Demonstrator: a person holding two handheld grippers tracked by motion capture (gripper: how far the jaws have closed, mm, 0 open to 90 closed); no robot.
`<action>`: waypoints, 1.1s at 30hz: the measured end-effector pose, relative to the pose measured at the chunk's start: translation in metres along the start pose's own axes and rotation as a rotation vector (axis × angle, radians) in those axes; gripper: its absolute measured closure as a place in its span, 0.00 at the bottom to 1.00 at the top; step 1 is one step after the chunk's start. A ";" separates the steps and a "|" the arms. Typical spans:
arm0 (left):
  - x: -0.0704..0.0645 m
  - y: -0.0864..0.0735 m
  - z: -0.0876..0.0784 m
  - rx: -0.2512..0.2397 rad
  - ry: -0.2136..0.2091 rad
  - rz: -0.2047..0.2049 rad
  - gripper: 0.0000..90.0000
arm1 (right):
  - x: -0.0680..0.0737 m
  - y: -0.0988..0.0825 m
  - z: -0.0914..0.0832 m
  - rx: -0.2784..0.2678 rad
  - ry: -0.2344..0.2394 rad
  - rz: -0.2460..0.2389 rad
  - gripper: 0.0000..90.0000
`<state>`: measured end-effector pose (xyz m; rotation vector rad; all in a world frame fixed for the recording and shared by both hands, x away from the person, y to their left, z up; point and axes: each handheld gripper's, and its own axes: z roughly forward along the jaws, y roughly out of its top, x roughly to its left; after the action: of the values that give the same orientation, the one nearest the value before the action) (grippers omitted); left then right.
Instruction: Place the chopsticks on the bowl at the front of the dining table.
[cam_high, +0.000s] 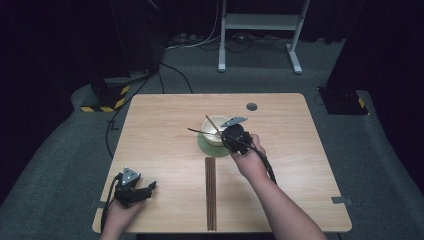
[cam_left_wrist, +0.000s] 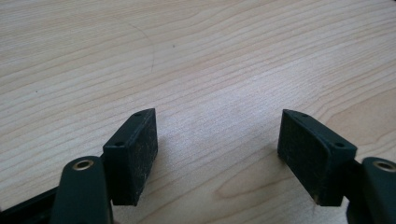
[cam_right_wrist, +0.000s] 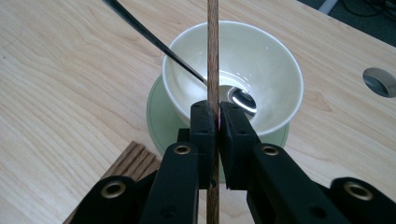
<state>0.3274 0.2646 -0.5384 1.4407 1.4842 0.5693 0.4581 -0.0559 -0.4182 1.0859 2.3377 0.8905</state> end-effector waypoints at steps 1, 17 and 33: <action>0.000 0.000 0.000 0.003 0.002 0.001 0.32 | 0.000 0.002 0.001 0.012 0.005 0.004 0.93; 0.000 0.000 0.000 0.000 -0.005 0.004 0.32 | -0.012 0.032 0.035 0.039 -0.032 0.039 0.93; 0.000 0.000 0.000 0.003 -0.004 0.001 0.32 | -0.009 0.044 0.067 0.093 -0.044 0.051 0.93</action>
<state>0.3272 0.2646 -0.5382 1.4441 1.4822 0.5643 0.5267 -0.0160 -0.4343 1.1954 2.3448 0.7741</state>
